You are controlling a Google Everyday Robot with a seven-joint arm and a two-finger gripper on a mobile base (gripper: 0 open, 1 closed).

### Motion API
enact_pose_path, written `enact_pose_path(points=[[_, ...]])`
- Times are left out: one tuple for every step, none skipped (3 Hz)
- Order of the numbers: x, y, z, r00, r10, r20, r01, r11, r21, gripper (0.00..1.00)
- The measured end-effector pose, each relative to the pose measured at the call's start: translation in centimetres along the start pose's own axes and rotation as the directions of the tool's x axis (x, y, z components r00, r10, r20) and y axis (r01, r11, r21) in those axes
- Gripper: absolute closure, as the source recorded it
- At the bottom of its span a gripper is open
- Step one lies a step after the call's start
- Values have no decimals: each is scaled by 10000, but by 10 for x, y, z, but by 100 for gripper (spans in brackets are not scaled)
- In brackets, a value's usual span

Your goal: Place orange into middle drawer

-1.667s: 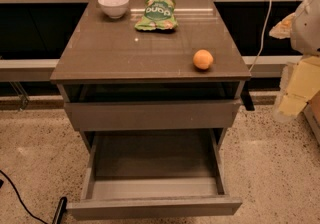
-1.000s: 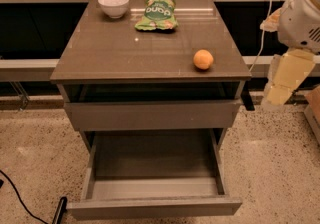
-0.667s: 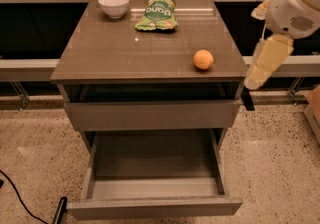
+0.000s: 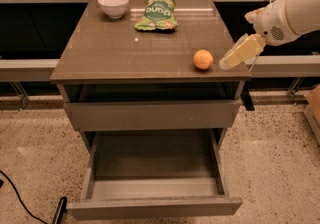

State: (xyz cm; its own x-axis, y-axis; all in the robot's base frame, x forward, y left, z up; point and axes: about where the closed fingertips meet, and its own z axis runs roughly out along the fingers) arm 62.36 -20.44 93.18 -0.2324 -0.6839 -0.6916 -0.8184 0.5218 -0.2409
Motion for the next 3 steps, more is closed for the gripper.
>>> enact_pose_path(points=[[-3, -15, 38, 9937, 585, 953, -585, 9983, -34, 0], [-6, -19, 70, 9907, 702, 1166, -678, 9974, -249, 0], [-4, -14, 107, 9958, 526, 743, -479, 9968, -643, 3]])
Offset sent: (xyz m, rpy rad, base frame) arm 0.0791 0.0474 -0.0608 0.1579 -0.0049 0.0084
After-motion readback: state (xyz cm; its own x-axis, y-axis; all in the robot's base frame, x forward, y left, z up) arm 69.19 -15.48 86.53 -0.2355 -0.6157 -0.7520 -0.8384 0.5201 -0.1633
